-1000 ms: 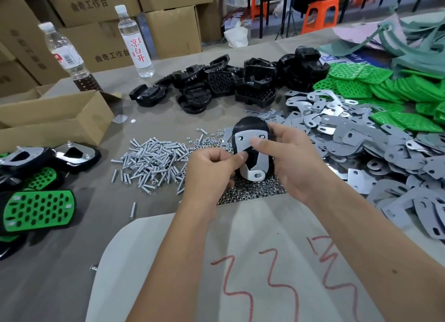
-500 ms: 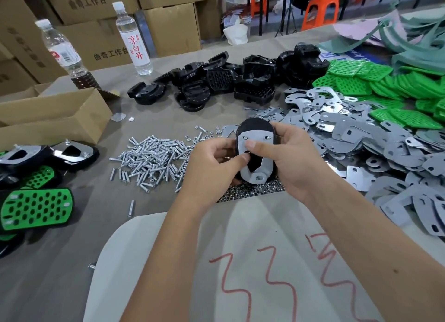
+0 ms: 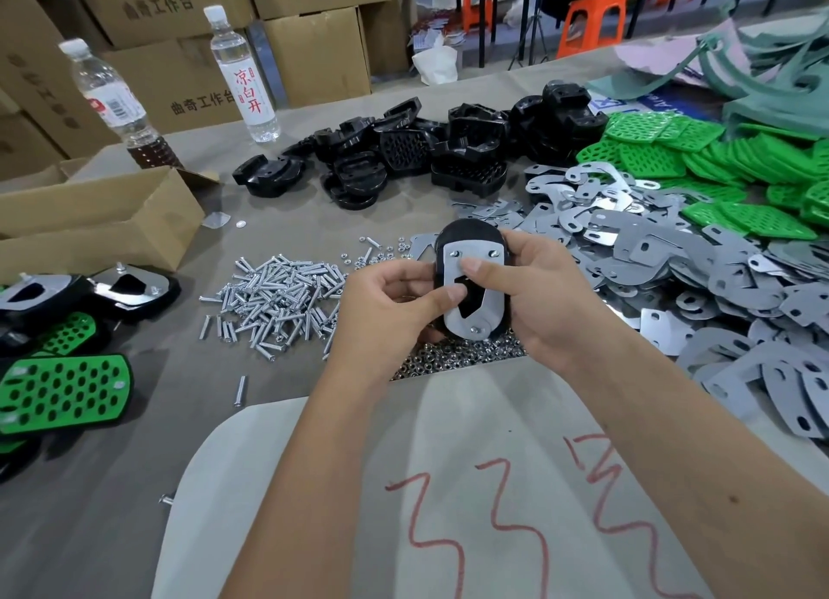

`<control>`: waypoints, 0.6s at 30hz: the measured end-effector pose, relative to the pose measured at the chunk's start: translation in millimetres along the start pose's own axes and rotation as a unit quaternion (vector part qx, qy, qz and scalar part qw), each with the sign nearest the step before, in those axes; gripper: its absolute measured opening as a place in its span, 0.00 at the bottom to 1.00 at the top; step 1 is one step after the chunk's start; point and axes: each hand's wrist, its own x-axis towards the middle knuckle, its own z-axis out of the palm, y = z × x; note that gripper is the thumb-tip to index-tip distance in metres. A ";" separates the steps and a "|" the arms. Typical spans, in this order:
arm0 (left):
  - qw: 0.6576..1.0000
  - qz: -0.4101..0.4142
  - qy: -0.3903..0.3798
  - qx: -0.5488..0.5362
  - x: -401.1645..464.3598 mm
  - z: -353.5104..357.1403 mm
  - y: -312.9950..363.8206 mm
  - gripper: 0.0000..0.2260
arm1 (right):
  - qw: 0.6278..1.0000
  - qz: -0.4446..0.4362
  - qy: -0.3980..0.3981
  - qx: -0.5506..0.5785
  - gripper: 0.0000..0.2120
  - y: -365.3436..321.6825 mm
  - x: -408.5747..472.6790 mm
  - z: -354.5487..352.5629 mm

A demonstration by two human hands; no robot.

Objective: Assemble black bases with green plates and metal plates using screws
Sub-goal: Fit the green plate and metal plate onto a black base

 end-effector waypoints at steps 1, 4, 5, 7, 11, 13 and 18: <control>1.000 -0.002 0.005 -0.003 0.2 0.4 -0.6 0.09 | 1.000 -0.003 -0.006 -0.001 0.11 -0.3 -0.2 0.3; 1.000 -0.010 0.007 0.001 0.1 0.2 0.6 0.12 | 0.999 -0.022 -0.027 -0.003 0.13 -0.6 -0.6 1.7; 1.000 -0.008 -0.005 0.001 -0.1 0.3 1.2 0.12 | 0.999 -0.029 -0.032 -0.006 0.13 -0.9 -0.7 1.7; 0.999 0.008 -0.031 -0.013 -1.2 -0.3 3.2 0.10 | 0.998 -0.037 -0.045 -0.017 0.13 -0.4 -0.4 2.3; 0.999 0.006 -0.010 -0.052 -0.3 -1.0 3.9 0.10 | 0.996 -0.050 -0.047 -0.052 0.12 3.8 -0.4 3.6; 0.998 -0.017 0.011 -0.061 0.3 -2.1 6.7 0.08 | 0.995 -0.055 -0.058 -0.059 0.12 4.9 0.2 6.5; 0.985 -0.060 0.116 -0.110 4.3 -10.4 10.5 0.05 | 0.959 -0.132 0.035 -0.250 0.10 6.6 5.2 1.7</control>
